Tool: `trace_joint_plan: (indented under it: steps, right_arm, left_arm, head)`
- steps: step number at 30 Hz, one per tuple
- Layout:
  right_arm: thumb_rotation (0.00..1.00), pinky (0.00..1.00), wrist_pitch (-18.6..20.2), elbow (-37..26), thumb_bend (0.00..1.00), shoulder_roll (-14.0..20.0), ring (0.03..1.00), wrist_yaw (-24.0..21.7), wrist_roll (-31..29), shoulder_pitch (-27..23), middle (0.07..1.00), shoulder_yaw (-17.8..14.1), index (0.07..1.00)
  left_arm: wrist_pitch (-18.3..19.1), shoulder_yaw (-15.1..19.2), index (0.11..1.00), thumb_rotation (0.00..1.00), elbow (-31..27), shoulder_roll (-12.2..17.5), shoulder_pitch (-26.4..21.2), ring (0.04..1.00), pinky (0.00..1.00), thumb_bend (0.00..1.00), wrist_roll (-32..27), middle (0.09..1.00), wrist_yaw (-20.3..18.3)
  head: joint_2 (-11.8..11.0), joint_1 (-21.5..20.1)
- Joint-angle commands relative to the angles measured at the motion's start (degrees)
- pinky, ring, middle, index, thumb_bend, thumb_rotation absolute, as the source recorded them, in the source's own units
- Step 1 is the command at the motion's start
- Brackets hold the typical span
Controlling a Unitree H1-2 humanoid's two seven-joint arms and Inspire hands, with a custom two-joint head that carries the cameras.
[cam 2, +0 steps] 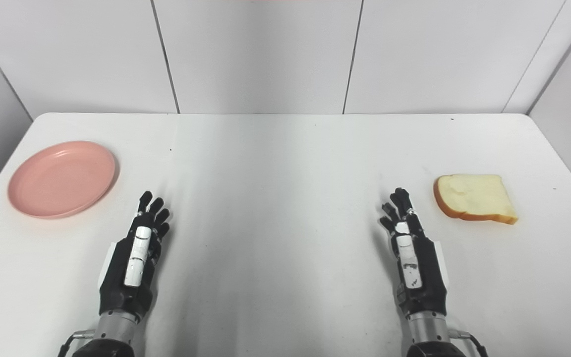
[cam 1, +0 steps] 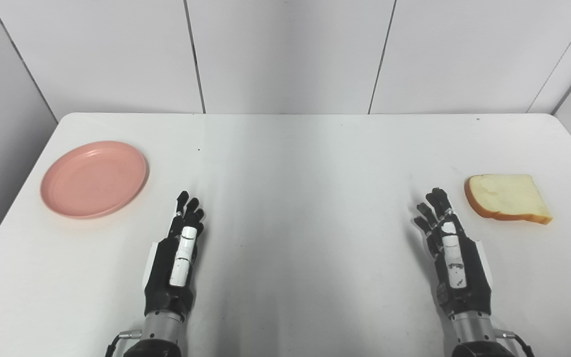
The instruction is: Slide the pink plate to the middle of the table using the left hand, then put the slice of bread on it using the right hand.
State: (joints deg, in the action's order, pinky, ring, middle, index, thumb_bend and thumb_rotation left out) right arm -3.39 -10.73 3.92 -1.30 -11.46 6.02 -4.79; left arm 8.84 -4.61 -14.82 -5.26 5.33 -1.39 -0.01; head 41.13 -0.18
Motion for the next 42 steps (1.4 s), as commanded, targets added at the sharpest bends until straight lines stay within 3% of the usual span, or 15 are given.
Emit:
trace_joint_plan:
  steps: [1,10,28,30,35,42]
  right_arm:
    - [0.86,0.92,0.05,-1.95,0.89,-0.28,0.919,-0.34,-0.18,0.27,0.944,0.05,0.927]
    - [0.85,0.91,1.31,-2.52,0.90,-0.48,0.910,-0.05,0.18,0.33,0.934,0.02,0.917]
    - [0.86,0.92,1.81,-2.53,0.88,-0.20,0.910,-0.71,-0.70,0.33,0.935,0.12,0.921]
    - [0.90,0.92,1.78,-2.51,0.87,0.00,0.914,-1.74,-2.57,0.30,0.937,0.16,0.925]
    - [0.97,0.85,1.30,-1.85,0.87,0.07,0.896,-7.03,-15.00,-0.06,0.916,-0.69,0.920]
    - [0.97,0.84,0.80,-1.69,0.89,0.17,0.878,-7.71,-14.83,-0.09,0.903,-0.76,0.900]
  left_arm:
    - [-4.65,-0.38,1.000,0.84,-0.74,0.26,-1.14,0.975,1.00,0.72,1.01,0.988,-0.07]
    - [-10.49,-0.31,1.000,0.87,1.00,0.28,-1.02,0.979,1.00,0.80,0.28,0.984,-0.63]
    - [-10.75,-0.73,1.000,0.87,1.24,0.77,-1.21,0.977,1.00,0.79,2.55,0.985,-0.31]
    - [-10.33,-0.76,1.000,0.87,1.02,0.77,-1.20,0.980,1.00,0.78,2.37,0.987,-0.38]
    - [-10.22,-0.79,1.000,0.87,1.03,0.79,-1.27,0.977,1.00,0.78,2.63,0.986,-0.23]
    - [-10.29,-0.77,1.000,0.87,1.24,0.89,-1.31,0.978,1.00,0.78,2.69,0.985,-0.25]
  head:
    - [0.08,0.05]
    - [0.21,-0.03]
    - [0.27,-0.01]
    - [0.36,-0.02]
    - [0.36,-0.02]
    - [0.27,0.00]
